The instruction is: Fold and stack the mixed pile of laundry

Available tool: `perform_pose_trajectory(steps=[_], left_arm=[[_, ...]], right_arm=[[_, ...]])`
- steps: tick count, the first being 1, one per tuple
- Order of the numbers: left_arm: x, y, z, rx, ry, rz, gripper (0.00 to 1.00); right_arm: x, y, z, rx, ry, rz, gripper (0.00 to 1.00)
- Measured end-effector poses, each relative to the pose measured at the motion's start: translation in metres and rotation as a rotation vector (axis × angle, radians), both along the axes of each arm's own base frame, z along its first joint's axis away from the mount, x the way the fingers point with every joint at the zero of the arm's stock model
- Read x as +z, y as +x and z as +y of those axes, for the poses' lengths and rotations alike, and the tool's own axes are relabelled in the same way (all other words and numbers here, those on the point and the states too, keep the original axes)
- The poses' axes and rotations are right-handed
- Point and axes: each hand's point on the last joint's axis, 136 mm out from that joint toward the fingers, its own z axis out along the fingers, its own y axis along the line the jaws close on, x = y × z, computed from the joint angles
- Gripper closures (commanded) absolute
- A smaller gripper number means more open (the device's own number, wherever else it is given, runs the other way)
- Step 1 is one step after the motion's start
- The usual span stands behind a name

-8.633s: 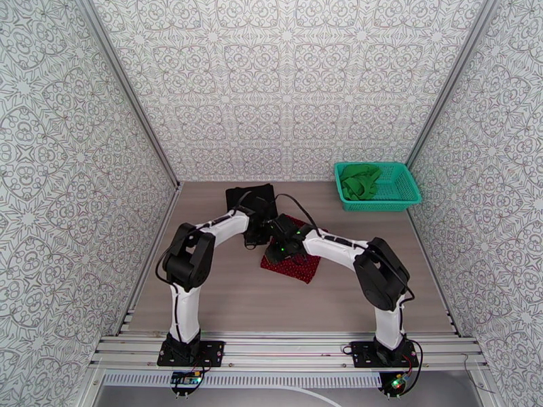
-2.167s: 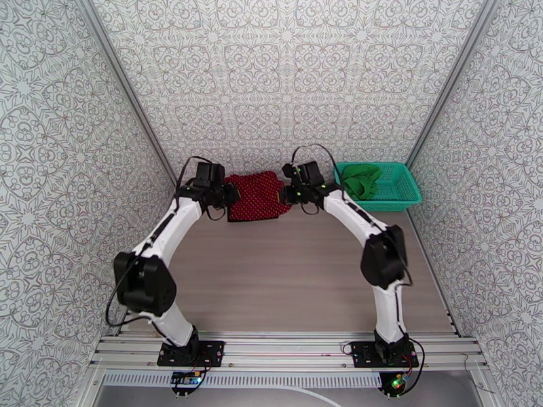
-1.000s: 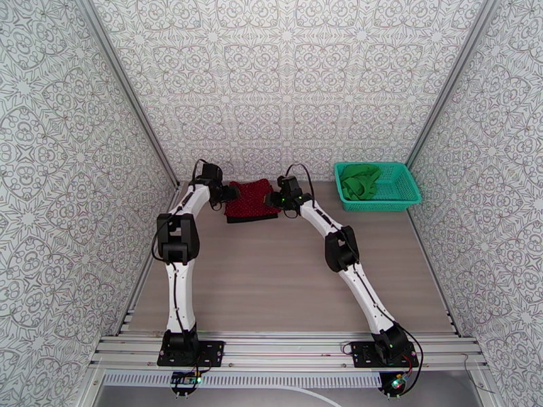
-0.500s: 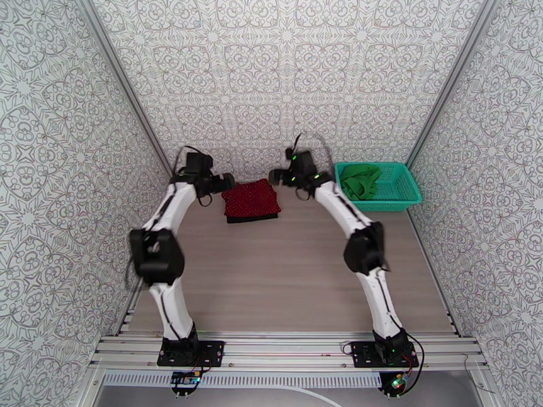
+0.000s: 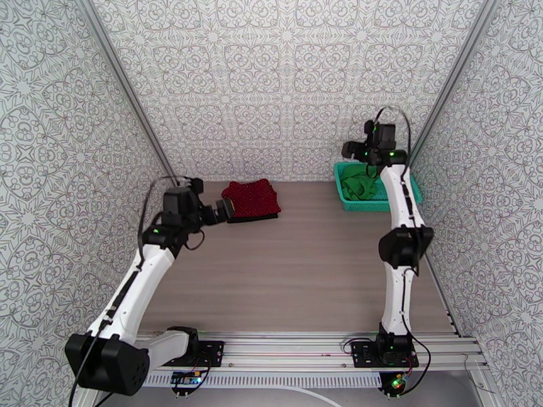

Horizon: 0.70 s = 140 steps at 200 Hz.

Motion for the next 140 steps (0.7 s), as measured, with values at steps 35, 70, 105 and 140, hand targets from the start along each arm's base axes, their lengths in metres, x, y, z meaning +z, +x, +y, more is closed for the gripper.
perform_pose_trajectory(steps=[35,70,105,140], left_arm=[[-0.030,-0.023,-0.020,-0.035,0.007,0.056,0.04],[-0.064,-0.039,-0.037,-0.062,0.023,0.116,0.04],[-0.077,-0.039,-0.045,-0.062,0.034,0.144,0.05],[-0.092,-0.034,-0.047,-0.061,0.047,0.183,0.05]], right_arm=[[-0.102,0.010,-0.018,-0.007,0.056,0.180,0.10],[-0.134,0.014,-0.031,-0.031,0.113,0.221,0.10],[-0.151,0.022,-0.035,-0.042,0.147,0.217,0.10],[-0.179,0.027,-0.034,-0.055,0.172,0.242,0.18]])
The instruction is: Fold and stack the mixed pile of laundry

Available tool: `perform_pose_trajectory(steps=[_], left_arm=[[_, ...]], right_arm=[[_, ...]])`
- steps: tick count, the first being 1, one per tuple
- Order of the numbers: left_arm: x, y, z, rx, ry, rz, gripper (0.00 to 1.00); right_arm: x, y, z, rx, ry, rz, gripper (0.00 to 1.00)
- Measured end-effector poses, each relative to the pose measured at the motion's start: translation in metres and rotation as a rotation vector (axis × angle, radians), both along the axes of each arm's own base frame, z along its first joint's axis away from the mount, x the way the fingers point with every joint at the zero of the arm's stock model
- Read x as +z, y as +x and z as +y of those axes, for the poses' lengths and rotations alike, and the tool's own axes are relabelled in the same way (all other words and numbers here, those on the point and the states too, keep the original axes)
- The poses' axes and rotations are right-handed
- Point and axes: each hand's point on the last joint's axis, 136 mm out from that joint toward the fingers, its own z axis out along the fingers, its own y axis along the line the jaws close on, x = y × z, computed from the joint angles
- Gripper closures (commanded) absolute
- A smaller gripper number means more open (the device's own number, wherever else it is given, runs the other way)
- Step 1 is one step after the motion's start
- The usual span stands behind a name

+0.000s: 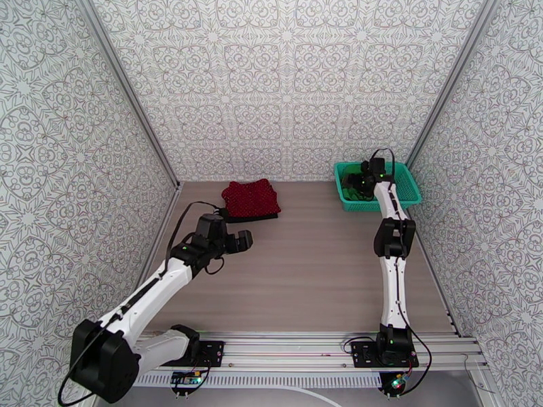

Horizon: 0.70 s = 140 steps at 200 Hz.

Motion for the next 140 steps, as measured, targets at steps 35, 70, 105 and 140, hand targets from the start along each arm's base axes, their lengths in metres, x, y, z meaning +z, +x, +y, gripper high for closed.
perform_pose_trajectory(steps=[35,70,105,140], left_arm=[[-0.008,0.004,-0.002,0.000,0.007,0.018,0.06],[-0.009,0.006,-0.004,-0.006,0.007,0.019,0.08],[0.000,0.008,-0.012,-0.023,-0.002,-0.003,0.11],[0.007,0.011,-0.016,-0.032,-0.010,-0.024,0.15]], right_arm=[[-0.012,0.003,0.000,-0.023,0.023,0.008,0.70],[-0.008,0.006,-0.001,-0.032,0.027,-0.003,1.00],[0.021,-0.004,-0.004,-0.044,0.000,-0.022,1.00],[0.134,-0.035,-0.006,-0.059,-0.072,-0.201,1.00]])
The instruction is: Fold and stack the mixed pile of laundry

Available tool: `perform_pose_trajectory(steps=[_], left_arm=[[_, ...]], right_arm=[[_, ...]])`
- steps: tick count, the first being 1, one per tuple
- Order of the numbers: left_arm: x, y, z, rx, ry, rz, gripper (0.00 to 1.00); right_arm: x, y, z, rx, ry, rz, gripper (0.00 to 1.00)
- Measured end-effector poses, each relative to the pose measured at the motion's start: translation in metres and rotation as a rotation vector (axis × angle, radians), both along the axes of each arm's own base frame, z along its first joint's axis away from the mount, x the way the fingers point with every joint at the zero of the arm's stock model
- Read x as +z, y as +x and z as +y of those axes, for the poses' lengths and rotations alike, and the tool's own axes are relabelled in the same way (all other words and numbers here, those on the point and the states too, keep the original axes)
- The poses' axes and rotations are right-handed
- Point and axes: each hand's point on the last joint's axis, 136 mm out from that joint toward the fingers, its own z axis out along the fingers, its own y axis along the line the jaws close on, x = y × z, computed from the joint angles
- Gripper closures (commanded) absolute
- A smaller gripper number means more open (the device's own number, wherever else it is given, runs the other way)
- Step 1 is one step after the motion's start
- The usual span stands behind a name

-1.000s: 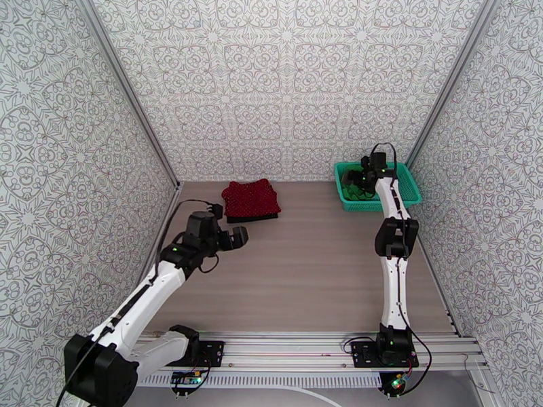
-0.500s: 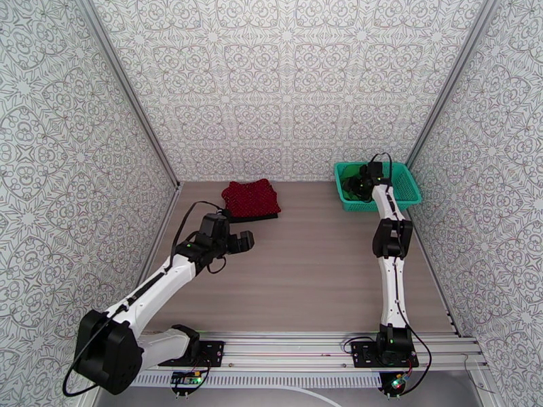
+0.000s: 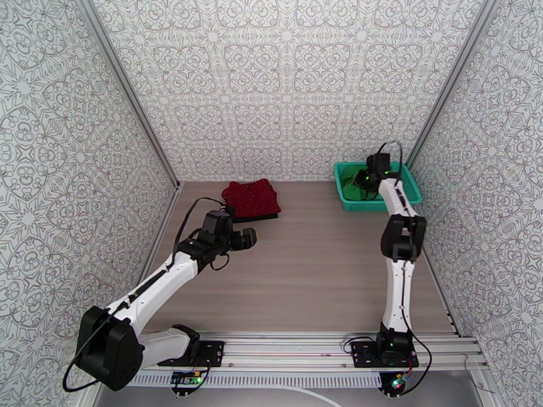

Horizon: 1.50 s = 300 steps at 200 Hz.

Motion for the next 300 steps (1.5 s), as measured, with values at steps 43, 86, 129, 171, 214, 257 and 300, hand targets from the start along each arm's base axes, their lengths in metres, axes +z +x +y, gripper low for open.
perform_pose_trajectory(steps=[43,86,129,171,214,257,300], left_arm=[[0.005,0.000,0.000,0.000,-0.006,-0.014,0.16],[0.039,-0.006,0.002,0.000,-0.041,-0.099,0.16],[0.086,-0.024,0.010,0.000,-0.082,-0.202,0.16],[0.127,-0.053,0.017,-0.018,-0.114,-0.280,0.03],[0.138,-0.099,-0.012,-0.213,-0.145,-0.334,0.01],[0.069,-0.146,-0.033,-0.359,-0.101,-0.300,0.00],[0.018,-0.159,-0.040,-0.373,-0.081,-0.286,0.00]], right_arm=[[0.202,-0.060,0.030,0.043,-0.114,-0.418,1.00],[0.308,-0.134,0.084,0.152,-0.152,-0.640,1.00],[0.340,-0.203,0.176,0.386,-0.132,-0.686,1.00],[0.339,-0.283,0.282,0.663,-0.073,-0.682,1.00],[0.337,-0.335,0.333,0.759,-0.013,-0.673,1.00],[0.337,-0.345,0.344,0.720,0.034,-0.647,1.00],[0.338,-0.341,0.339,0.663,0.066,-0.626,1.00]])
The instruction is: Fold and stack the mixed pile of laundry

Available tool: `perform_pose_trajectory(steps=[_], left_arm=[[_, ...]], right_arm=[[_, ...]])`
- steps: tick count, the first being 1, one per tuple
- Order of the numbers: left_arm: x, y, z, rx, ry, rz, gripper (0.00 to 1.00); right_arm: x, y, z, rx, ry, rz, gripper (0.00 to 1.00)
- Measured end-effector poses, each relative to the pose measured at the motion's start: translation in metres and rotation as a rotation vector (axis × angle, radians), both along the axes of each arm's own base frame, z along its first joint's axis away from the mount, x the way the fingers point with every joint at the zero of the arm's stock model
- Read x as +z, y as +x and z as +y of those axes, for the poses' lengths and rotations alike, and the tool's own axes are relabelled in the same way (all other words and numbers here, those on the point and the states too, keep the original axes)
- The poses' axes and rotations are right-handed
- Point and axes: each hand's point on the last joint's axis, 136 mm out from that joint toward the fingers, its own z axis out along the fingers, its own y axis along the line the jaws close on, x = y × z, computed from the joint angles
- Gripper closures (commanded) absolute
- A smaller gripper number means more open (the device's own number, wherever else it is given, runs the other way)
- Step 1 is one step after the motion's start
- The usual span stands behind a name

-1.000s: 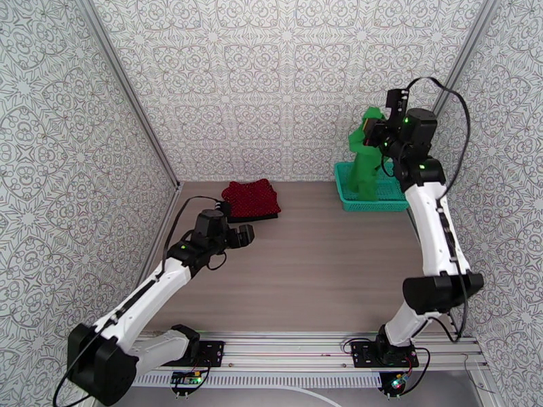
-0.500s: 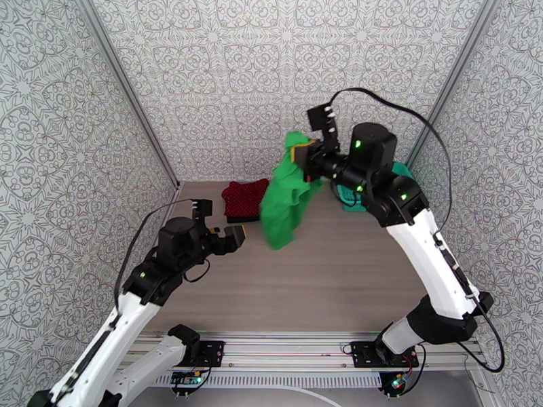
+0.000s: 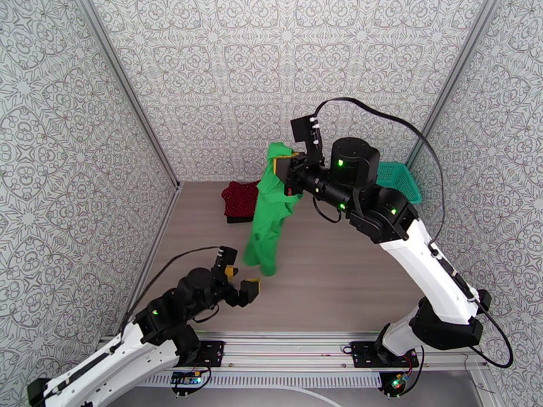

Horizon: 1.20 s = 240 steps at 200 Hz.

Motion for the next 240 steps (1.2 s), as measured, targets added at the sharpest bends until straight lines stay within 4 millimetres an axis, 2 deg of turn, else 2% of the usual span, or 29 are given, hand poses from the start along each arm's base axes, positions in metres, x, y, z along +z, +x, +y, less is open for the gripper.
perform_pose_trajectory(steps=[24,77,121,157,162,168,180,189,193,240], left_arm=[[-0.010,0.004,-0.011,0.002,0.020,-0.003,0.01],[-0.026,0.029,-0.041,-0.002,0.118,-0.047,0.00],[0.006,0.070,-0.058,0.045,0.150,-0.173,0.01],[0.022,0.112,-0.031,0.176,0.152,-0.213,0.01],[0.022,0.116,-0.027,0.192,0.152,-0.214,0.05],[0.023,0.119,-0.023,0.206,0.149,-0.213,0.15],[0.024,0.125,-0.015,0.222,0.149,-0.213,0.42],[0.024,0.128,-0.011,0.230,0.139,-0.207,0.86],[0.025,0.129,-0.010,0.229,0.137,-0.207,1.00],[0.049,0.122,-0.008,0.212,0.094,-0.235,1.00]], right_arm=[[-0.003,-0.001,-0.002,-0.012,0.011,0.016,1.00],[-0.001,-0.005,-0.014,-0.039,0.023,0.019,1.00],[0.007,-0.012,-0.023,-0.045,0.044,0.007,1.00],[-0.002,-0.012,-0.023,-0.045,0.045,0.025,1.00],[-0.003,-0.012,-0.023,-0.046,0.043,0.027,1.00],[-0.005,-0.012,-0.023,-0.046,0.044,0.030,1.00],[-0.009,-0.012,-0.023,-0.046,0.042,0.037,1.00],[-0.011,-0.012,-0.024,-0.047,0.042,0.042,1.00],[-0.012,-0.013,-0.024,-0.047,0.045,0.046,1.00],[-0.017,-0.018,-0.037,-0.071,0.045,0.047,1.00]])
